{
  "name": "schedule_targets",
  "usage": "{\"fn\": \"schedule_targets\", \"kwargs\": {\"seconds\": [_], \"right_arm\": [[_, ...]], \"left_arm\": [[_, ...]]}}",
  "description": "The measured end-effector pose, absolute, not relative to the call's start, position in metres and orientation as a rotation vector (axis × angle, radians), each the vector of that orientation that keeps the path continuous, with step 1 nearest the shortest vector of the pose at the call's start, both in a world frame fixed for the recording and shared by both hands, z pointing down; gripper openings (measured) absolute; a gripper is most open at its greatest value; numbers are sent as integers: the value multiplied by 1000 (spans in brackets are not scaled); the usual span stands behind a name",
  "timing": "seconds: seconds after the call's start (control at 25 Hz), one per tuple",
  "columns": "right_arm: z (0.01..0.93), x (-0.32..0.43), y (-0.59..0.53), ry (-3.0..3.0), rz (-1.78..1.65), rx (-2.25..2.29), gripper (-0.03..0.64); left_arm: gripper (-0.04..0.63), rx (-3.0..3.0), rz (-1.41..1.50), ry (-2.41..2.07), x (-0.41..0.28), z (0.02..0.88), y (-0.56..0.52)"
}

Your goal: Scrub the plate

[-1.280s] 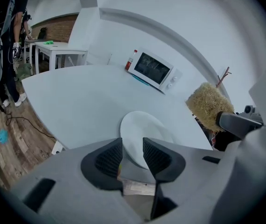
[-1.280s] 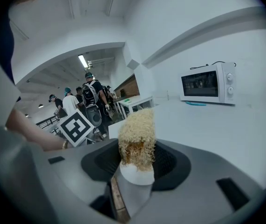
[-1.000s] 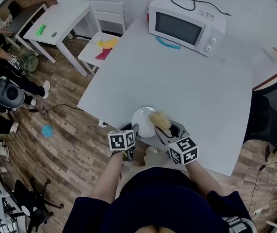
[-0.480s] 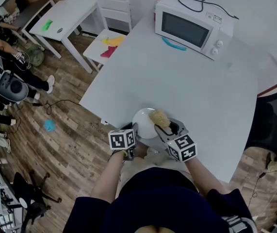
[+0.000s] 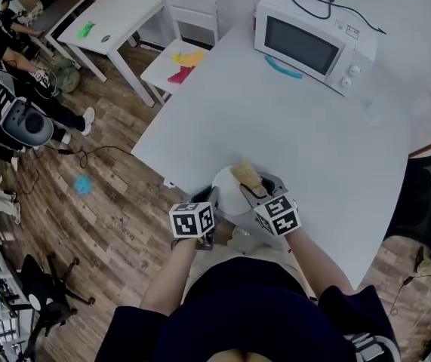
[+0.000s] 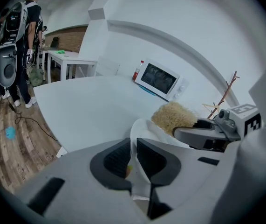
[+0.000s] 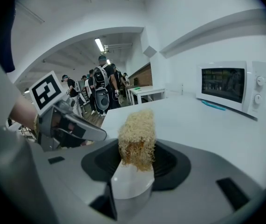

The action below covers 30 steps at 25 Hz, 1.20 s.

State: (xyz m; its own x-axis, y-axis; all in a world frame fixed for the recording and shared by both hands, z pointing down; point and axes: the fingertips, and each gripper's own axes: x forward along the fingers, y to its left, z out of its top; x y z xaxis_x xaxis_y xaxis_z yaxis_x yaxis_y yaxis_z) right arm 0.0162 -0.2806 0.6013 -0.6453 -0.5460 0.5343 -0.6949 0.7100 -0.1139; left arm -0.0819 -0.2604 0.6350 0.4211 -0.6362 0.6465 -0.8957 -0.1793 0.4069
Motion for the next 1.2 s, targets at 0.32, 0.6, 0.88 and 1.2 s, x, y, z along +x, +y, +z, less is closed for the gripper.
{"fn": "schedule_targets", "kwargs": {"seconds": [0.32, 0.6, 0.88, 1.2], "right_arm": [[616, 6, -287, -2418, 434, 913, 178], [618, -8, -263, -2447, 430, 795, 179], [623, -13, -232, -2474, 467, 681, 179], [627, -14, -207, -2488, 544, 565, 178]], "left_arm": [[52, 1932, 411, -1323, -80, 625, -262], [52, 1933, 425, -1341, -83, 627, -263], [52, 1916, 426, -1364, -83, 630, -266], [52, 1898, 426, -1389, -86, 632, -268]]}}
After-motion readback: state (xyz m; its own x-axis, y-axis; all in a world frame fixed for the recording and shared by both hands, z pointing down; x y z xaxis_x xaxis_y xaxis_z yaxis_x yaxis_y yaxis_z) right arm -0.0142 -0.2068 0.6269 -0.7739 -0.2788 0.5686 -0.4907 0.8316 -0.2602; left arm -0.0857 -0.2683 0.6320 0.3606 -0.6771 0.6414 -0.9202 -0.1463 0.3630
